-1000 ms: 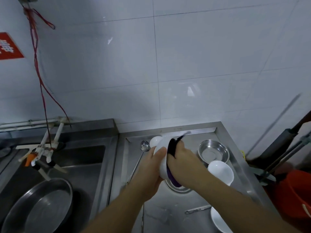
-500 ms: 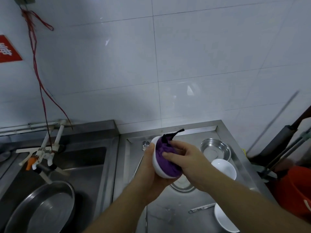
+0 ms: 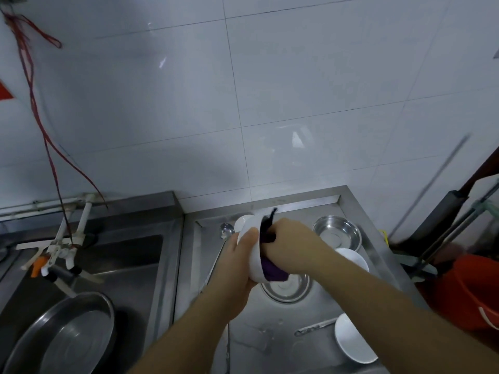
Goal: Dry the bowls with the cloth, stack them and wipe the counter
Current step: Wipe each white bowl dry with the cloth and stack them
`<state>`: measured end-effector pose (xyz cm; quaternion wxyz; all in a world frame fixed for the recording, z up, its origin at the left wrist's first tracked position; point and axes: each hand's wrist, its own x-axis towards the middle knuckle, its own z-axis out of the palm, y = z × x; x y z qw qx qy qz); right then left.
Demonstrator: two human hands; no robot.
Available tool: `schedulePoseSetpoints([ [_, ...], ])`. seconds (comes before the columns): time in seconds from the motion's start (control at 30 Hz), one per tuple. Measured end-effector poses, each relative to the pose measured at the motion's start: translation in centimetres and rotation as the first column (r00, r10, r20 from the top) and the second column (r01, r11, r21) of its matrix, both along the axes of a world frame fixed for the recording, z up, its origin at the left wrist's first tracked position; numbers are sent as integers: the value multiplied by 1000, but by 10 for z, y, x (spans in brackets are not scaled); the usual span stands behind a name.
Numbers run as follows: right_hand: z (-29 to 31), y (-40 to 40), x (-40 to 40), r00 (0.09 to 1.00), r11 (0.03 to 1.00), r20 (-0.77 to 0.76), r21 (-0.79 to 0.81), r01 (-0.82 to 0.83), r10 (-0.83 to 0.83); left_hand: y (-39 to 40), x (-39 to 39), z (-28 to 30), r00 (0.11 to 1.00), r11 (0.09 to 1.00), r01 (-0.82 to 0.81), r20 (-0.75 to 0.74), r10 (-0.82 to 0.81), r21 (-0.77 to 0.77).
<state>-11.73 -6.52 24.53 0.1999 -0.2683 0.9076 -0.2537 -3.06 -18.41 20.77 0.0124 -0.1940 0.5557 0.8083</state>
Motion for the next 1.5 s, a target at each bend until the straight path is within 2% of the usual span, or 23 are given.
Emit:
schedulePoseSetpoints([
  [0.07, 6, 7, -5, 973, 996, 231, -88, 25, -4, -4, 1, 1, 997, 998, 58, -40, -59, -26],
  [0.13, 8, 13, -4, 882, 964, 468, -209, 163, -48, -9, 2, 2, 992, 995, 98, -77, -97, 0],
  [0.2, 7, 17, 3, 699, 865, 714, -319, 387, -49, -13, 3, 3, 994, 993, 86, -68, -81, 77],
  [0.27, 8, 19, 12, 415, 688, 905, -360, 630, 93, -12, 3, 1, 997, 987, 74, -49, -67, 145],
  [0.3, 8, 18, 15, 332, 603, 927, -368, 708, 175, -8, 3, 0, 998, 983, 55, -39, -49, 176],
  [0.33, 8, 14, 17, 303, 530, 931, -366, 765, 205, -3, 2, 0, 1000, 978, 17, -18, -14, 209],
  [0.37, 7, 10, 18, 314, 471, 933, -360, 805, 177, 2, 1, -1, 1000, 971, -26, 2, 26, 239],
  [0.4, 7, 5, 18, 365, 433, 926, -371, 822, 101, 7, 0, -1, 998, 962, -61, 8, 61, 264],
  [0.47, 4, -5, 14, 587, 448, 797, -477, 756, -143, 14, 0, 1, 992, 955, -100, -44, 117, 279],
  [0.53, -3, -8, 11, 831, 594, 444, -585, 552, -335, 18, -2, 7, 984, 951, -119, -92, 151, 285],
  [0.57, -6, -8, 11, 895, 675, 234, -591, 441, -380, 18, -4, 9, 981, 956, -134, -101, 166, 262],
  [0.63, -7, -6, 10, 926, 795, -93, -548, 260, -367, 17, -9, 13, 974, 968, -184, -103, 203, 168],
  [0.67, -7, -5, 9, 929, 829, -165, -522, 203, -332, 16, -11, 14, 970, 970, -208, -101, 222, 128],
  [0.77, 0, -2, -1, 958, 910, -188, -395, 128, -217, 14, -14, 16, 961, 965, -254, -95, 259, 63],
  [0.83, 10, 1, -13, 987, 944, -99, -316, 92, -129, 11, -13, 20, 960, 966, -258, -124, 252, -32],
  [0.87, 16, 3, -18, 996, 950, 1, -300, 87, -91, 9, -13, 22, 960, 963, -250, -155, 233, -99],
  [0.93, 25, 9, -26, 944, 926, 326, -341, 165, -48, 5, -11, 26, 964, 946, -206, -219, 151, -252],
  [1.0, 29, 16, -29, 761, 860, 649, -390, 330, 2, 1, -10, 31, 964, 909, -144, -262, 40, -391],
  [1.07, 27, 20, -27, 607, 804, 791, -406, 435, 71, -3, -11, 36, 964, 859, -103, -263, -37, -501],
  [1.17, 18, 19, -18, 452, 714, 881, -406, 570, 140, -12, -12, 38, 968, 795, -49, -225, -112, -605],
  [1.27, 9, 19, -12, 341, 566, 917, -397, 723, 207, -19, -9, 34, 967, 729, 7, -182, -181, -684],
  [1.37, -2, 23, -7, 299, 439, 922, -382, 814, 247, -22, -11, 32, 964, 693, 72, -129, -234, -717],
  [1.5, -10, 23, 0, 334, 367, 888, -439, 820, 316, -23, -16, 29, 954, 595, 151, -41, -296, -789],
])
